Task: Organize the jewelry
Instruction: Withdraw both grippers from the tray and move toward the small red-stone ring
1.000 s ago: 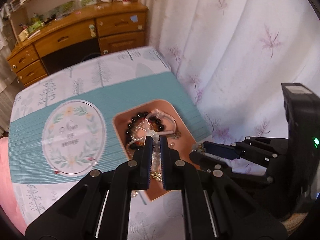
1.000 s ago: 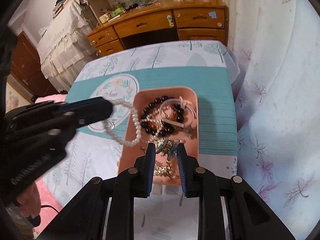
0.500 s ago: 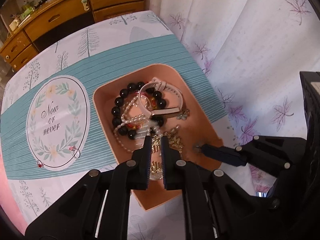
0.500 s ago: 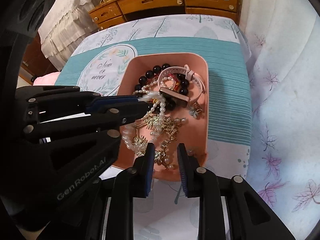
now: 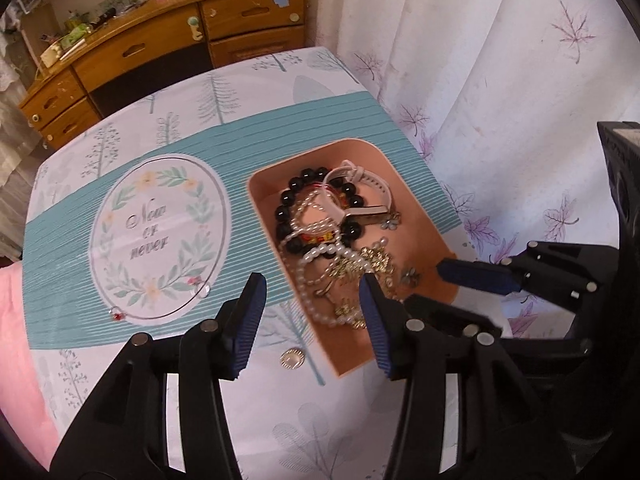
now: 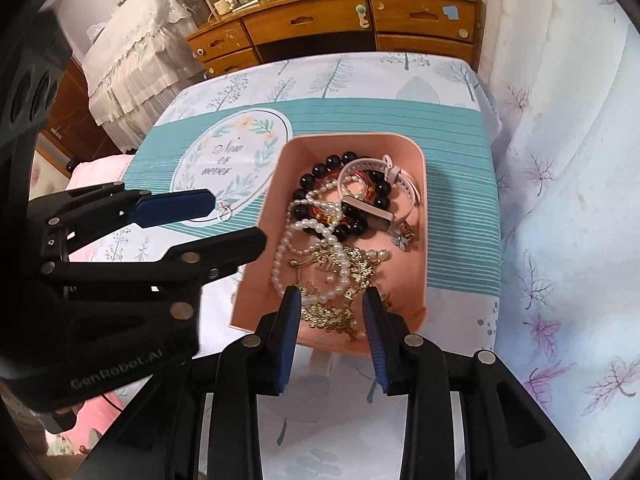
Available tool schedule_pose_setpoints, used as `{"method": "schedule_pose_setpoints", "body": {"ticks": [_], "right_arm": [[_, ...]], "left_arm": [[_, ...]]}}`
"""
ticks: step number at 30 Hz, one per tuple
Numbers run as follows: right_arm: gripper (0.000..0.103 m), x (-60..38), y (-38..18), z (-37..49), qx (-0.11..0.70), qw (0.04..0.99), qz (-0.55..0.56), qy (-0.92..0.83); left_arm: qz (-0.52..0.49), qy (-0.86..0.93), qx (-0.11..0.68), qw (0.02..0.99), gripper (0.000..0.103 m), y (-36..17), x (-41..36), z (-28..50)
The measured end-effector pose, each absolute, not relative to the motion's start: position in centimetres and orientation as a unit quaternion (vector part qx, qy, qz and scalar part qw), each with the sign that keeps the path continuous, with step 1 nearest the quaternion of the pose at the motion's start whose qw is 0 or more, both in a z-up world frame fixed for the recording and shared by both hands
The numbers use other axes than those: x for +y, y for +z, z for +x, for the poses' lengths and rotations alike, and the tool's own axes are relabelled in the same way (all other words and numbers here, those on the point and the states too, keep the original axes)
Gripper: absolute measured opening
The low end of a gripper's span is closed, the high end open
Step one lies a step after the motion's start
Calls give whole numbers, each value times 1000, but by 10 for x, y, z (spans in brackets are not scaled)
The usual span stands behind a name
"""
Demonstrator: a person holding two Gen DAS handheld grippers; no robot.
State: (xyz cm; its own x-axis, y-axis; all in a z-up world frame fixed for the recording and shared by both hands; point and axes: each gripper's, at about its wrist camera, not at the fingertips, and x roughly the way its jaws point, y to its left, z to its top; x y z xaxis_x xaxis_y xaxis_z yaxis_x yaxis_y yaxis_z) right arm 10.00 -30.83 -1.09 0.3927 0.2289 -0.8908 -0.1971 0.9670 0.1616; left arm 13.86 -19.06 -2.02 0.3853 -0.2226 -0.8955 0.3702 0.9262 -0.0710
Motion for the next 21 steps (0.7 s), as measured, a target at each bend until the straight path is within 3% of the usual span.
{"method": "schedule_pose_setpoints", "body": {"ticks": [21], "right_arm": [[32,-259,14,74,529,833,-27,160]], "left_arm": [[58,-128,505,852,45,1,-99,94]]}}
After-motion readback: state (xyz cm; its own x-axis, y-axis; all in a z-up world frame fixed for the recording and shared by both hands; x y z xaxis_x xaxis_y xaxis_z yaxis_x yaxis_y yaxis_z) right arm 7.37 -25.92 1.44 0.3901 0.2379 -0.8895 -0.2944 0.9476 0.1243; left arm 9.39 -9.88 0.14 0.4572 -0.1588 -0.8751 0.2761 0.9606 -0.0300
